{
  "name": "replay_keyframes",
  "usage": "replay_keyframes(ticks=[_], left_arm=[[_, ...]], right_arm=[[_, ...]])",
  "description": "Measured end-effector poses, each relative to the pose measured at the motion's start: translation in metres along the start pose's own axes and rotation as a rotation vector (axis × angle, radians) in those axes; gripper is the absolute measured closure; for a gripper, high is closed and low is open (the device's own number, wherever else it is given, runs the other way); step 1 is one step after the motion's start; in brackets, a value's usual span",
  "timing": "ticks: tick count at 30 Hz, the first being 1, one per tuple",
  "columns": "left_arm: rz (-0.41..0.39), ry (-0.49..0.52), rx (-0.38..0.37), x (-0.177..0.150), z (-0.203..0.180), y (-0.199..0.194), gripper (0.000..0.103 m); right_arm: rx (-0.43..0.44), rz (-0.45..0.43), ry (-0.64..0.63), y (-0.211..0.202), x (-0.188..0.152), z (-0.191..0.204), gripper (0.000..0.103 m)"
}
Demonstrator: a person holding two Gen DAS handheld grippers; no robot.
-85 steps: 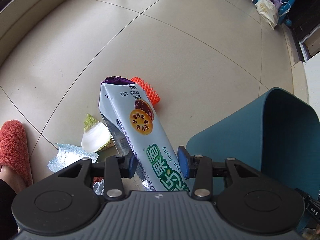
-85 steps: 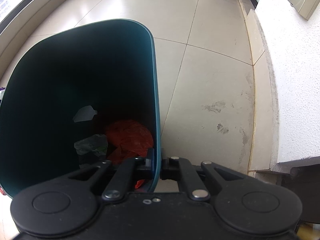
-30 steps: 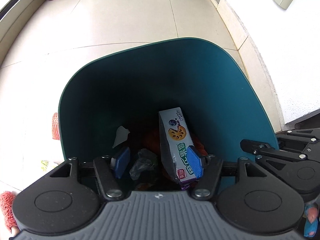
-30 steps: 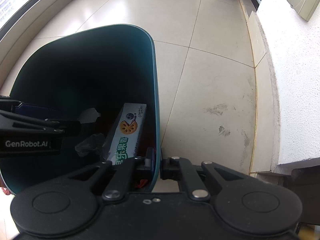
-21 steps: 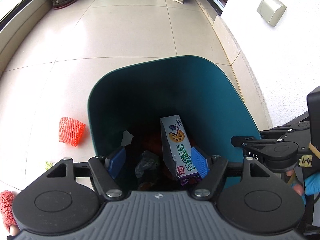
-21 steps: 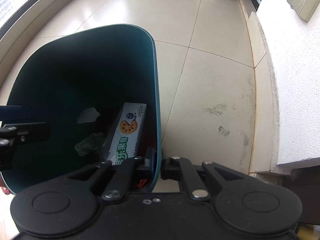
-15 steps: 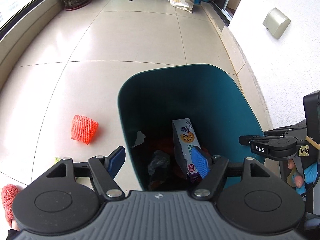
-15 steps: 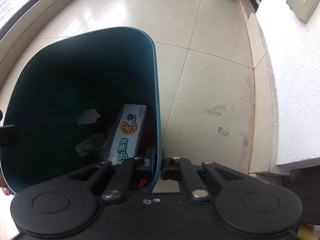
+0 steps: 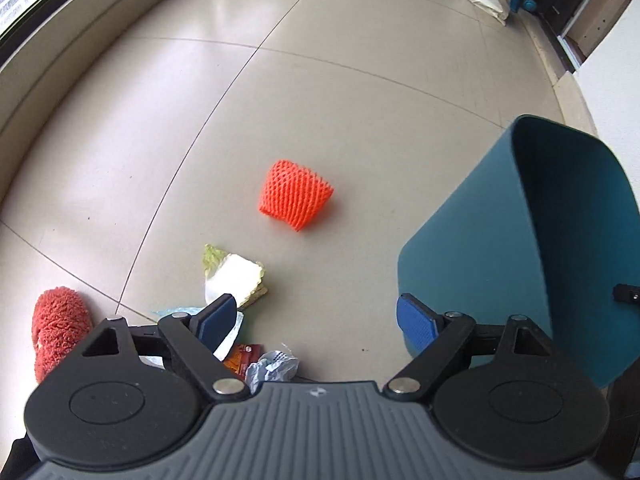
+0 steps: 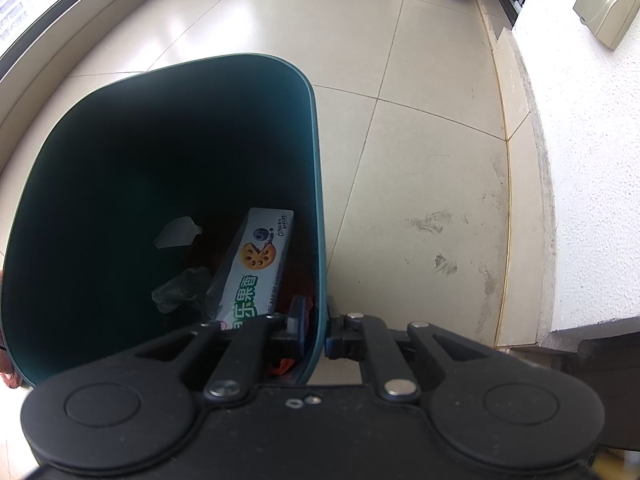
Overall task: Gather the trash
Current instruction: 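Move the left tool down to the white cabbage leaf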
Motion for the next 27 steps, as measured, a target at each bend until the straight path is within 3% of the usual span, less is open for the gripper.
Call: replay_keyframes(ticks=[5, 9, 19, 27], left_arm=[[0.136, -0.117, -0.022, -0.005, 0.051, 0.06, 0.016], [0.166, -0.118, 0.064, -0.007, 0.069, 0.099, 0.016], [0.249, -0.1, 0.196, -0.005, 0.091, 0.183, 0.016], [0.322, -0.156, 0.135, 0.0, 0.109, 0.234, 0.015]], right_arm=[[-0.004, 0.011, 0.02, 0.002, 0.003, 0.002, 0.092], [-0.01, 0.011, -0.005, 0.004, 0.002, 0.003, 0.092], [0.0, 0.026, -0.01, 0.011, -0.001, 0.0, 0.093], [0.002, 0.087, -0.024, 0.026, -0.006, 0.003, 0.094]])
Point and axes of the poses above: each gripper's, at about its wrist camera, not at the fingertips, and y roughly the way its jaws point, z to its left, x to its top, the point moved 6 cm from there along y, roughly the way its jaws point, and after that the axes turned 4 degrees about -y, right-handed, at the moved point
